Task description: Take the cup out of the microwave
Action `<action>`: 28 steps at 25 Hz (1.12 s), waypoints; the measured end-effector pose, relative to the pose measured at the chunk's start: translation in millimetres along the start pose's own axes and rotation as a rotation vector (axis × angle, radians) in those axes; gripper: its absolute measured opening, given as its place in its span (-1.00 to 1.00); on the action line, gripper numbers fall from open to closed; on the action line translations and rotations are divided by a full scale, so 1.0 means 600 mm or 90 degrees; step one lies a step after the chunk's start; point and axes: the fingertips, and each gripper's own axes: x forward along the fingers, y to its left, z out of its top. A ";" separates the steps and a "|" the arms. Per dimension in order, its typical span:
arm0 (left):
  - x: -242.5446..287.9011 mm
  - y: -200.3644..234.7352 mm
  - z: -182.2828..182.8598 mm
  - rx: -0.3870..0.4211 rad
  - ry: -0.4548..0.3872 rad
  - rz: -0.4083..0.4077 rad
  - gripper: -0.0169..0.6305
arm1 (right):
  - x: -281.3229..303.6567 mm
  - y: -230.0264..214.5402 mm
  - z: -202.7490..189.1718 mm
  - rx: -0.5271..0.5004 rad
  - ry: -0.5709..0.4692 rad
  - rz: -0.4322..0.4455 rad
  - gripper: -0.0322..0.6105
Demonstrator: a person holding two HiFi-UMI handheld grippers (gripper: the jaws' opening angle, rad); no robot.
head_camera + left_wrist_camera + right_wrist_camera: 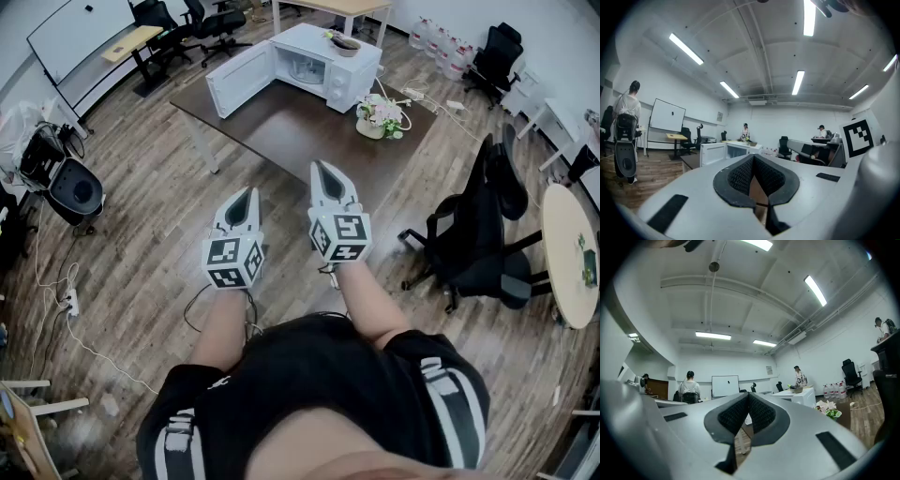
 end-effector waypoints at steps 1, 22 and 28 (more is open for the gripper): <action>-0.003 -0.002 0.003 0.001 -0.002 0.000 -0.94 | -0.002 0.003 0.000 0.005 0.000 0.003 -0.90; -0.010 0.025 -0.021 0.001 0.004 -0.053 -0.94 | 0.008 0.040 -0.022 0.010 0.001 -0.037 -0.90; 0.033 0.075 -0.013 0.012 -0.011 -0.036 -0.94 | 0.072 0.035 -0.042 0.017 -0.005 -0.035 -0.90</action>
